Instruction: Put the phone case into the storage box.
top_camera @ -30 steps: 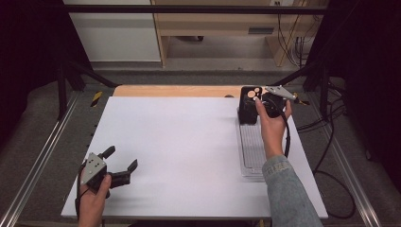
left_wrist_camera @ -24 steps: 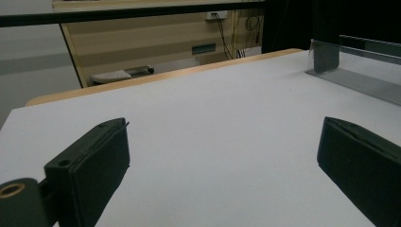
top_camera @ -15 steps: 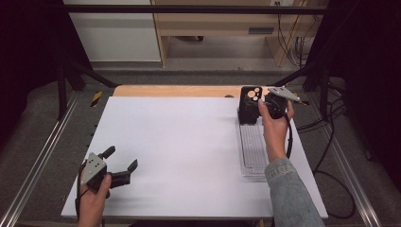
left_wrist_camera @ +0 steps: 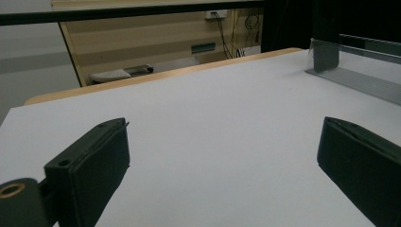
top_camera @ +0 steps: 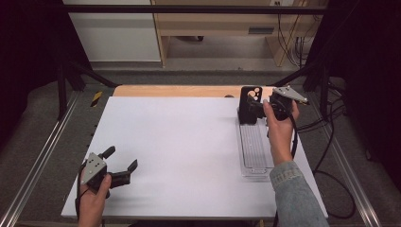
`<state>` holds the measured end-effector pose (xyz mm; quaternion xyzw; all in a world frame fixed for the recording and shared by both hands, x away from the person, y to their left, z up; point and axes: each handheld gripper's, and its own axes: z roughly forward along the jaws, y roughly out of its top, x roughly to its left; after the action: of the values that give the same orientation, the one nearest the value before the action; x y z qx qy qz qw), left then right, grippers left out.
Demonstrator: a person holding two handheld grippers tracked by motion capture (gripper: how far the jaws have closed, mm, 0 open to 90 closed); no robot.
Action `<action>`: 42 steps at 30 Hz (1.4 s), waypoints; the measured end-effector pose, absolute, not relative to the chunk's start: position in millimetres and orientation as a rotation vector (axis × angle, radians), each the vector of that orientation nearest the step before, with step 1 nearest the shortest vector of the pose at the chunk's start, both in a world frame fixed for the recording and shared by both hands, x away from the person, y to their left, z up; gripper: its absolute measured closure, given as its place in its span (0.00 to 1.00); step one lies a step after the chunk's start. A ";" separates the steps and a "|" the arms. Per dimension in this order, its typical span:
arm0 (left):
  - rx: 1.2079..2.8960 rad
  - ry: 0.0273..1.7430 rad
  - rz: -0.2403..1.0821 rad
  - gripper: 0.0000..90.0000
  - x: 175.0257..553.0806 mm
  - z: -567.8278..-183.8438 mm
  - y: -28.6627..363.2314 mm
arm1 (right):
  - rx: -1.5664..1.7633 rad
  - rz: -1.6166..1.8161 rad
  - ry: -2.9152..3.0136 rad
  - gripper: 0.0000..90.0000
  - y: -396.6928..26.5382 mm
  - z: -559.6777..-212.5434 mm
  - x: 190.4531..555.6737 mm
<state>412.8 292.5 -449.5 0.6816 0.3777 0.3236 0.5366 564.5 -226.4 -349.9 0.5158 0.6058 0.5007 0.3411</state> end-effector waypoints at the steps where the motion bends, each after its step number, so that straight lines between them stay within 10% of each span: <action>1: 1.622 0.899 0.770 0.04 412.5 -449.3 292.7 | 1.339 1.303 1.576 0.07 -227.1 -349.0 563.3; 42: 1.592 0.922 0.785 0.02 391.9 -444.6 324.0 | 1.228 1.321 1.519 0.04 -251.5 -327.1 518.4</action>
<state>391.9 324.0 -444.6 0.6699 0.3880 0.3303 0.5400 518.4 -251.5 -327.1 0.4813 0.5954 0.5177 0.3819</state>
